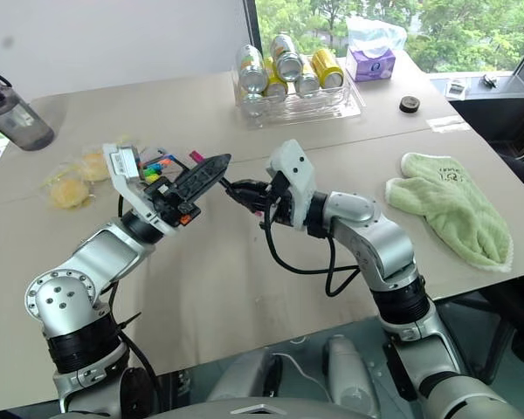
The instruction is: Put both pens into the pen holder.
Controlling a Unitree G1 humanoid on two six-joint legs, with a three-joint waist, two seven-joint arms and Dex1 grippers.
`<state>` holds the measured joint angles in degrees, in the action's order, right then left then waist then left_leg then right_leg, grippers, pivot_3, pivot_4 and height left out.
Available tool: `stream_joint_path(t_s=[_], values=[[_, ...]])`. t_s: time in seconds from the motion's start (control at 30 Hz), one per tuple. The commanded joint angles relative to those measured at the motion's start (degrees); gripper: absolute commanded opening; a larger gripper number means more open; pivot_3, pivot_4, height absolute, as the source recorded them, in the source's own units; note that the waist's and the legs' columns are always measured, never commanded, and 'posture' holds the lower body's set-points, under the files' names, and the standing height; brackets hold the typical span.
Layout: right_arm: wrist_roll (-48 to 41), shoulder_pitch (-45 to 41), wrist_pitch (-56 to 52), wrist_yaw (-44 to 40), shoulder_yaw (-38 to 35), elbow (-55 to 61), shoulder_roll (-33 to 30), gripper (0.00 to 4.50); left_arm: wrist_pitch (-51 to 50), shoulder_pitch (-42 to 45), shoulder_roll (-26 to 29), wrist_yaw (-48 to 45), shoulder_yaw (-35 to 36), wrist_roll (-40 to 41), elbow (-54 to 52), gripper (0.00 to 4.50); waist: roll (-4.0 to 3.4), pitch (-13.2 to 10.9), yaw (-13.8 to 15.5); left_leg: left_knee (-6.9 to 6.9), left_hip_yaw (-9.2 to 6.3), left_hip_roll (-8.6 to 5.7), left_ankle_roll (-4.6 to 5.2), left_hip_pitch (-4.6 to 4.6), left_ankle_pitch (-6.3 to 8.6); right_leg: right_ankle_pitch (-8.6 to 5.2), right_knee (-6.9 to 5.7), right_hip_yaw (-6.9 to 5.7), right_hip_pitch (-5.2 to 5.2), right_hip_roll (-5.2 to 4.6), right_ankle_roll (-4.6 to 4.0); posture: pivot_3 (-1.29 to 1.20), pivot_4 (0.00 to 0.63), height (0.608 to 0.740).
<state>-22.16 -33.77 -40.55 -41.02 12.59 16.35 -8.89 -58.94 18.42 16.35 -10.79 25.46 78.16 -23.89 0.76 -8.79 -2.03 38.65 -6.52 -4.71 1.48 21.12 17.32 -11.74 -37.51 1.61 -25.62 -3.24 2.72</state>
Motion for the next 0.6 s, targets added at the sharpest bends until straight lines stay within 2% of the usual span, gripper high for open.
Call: stream_joint_path(t_s=[0.03,0.1,0.13,0.2,0.23,0.3,0.33,0.4,0.47,0.6], values=[[-1.37,-0.56,1.60,-0.16,0.00,2.28,0.07,0.00,2.04,0.11,1.38,-0.43,-1.24,3.42,-0.49,2.27,0.00,0.00,0.00,0.00,0.00,0.00,0.00,0.00,0.00,0.00,0.00,0.00,0.00,0.00,0.00,0.00,0.150,0.739],[-1.46,-0.44,1.82,-0.25,-0.05,1.86,-0.18,0.00,2.88,0.02,2.27,-0.66,-1.61,3.93,-0.22,1.34,0.00,0.00,-0.06,0.00,0.01,0.00,0.00,0.00,0.00,0.00,0.00,0.01,0.00,0.00,0.00,0.00,0.150,0.739],[-1.91,-0.47,1.16,-0.39,-0.17,1.62,-0.47,0.45,3.48,0.05,2.82,-1.03,-1.82,3.60,-0.12,0.78,0.00,0.00,-0.07,-0.01,0.01,0.00,0.00,0.00,0.00,0.00,0.00,0.01,0.00,0.01,0.00,0.00,0.150,0.739],[-4.01,-0.68,-2.32,-1.57,-0.06,1.71,-1.78,1.21,4.79,0.19,3.71,-2.01,-2.37,2.41,-0.18,0.01,0.00,0.00,0.03,-0.01,0.01,0.01,0.00,0.00,0.00,0.00,0.00,0.01,-0.01,0.01,0.00,0.00,0.150,0.739],[-4.72,-0.35,-3.32,-1.62,-0.45,2.16,-2.44,1.82,6.47,0.46,3.57,-2.48,-2.56,0.87,-0.49,0.00,0.00,0.00,0.07,-0.01,0.00,0.00,0.00,0.00,0.00,0.00,0.02,-0.01,0.01,0.00,0.00,0.00,0.150,0.739],[-3.46,0.77,-3.11,-0.21,-1.78,2.34,-4.66,2.65,9.87,0.86,3.22,-2.85,-3.01,-2.32,-1.23,0.00,0.00,0.00,0.30,0.00,0.00,-0.01,0.01,0.02,0.00,0.00,0.06,-0.01,0.01,-0.01,0.00,0.00,0.150,0.739],[-2.69,1.14,-2.68,0.44,-2.20,2.23,-5.62,3.20,11.12,0.90,3.20,-2.99,-3.34,-3.44,-1.51,0.00,0.00,0.00,0.40,0.00,0.00,-0.01,0.01,0.02,0.00,0.00,0.08,-0.01,0.02,-0.02,0.00,0.00,0.150,0.739],[-1.56,3.91,1.03,-1.80,-6.96,1.26,-12.28,3.95,14.71,0.41,5.70,-3.89,-7.49,-12.89,-5.21,0.00,0.00,0.00,0.94,-0.01,0.00,-0.01,0.01,0.03,0.00,0.00,0.09,-0.02,0.02,-0.02,0.00,0.00,0.150,0.739],[-5.63,6.36,3.44,-5.60,-14.39,0.86,-16.32,3.95,18.97,0.67,8.82,-4.97,-12.92,-23.96,-7.89,0.00,0.01,-0.01,1.29,-0.02,0.01,-0.01,0.01,0.07,0.00,0.00,0.14,-0.01,0.01,-0.02,0.00,0.00,0.150,0.739],[-11.65,8.94,4.07,-13.78,-20.06,1.75,-23.36,3.95,37.42,-1.03,19.14,-4.67,-27.01,-57.74,-7.59,0.00,0.01,-0.02,1.64,-0.12,0.04,-0.03,0.03,0.13,0.00,0.01,0.37,0.00,0.05,-0.02,0.01,0.00,0.150,0.739]])
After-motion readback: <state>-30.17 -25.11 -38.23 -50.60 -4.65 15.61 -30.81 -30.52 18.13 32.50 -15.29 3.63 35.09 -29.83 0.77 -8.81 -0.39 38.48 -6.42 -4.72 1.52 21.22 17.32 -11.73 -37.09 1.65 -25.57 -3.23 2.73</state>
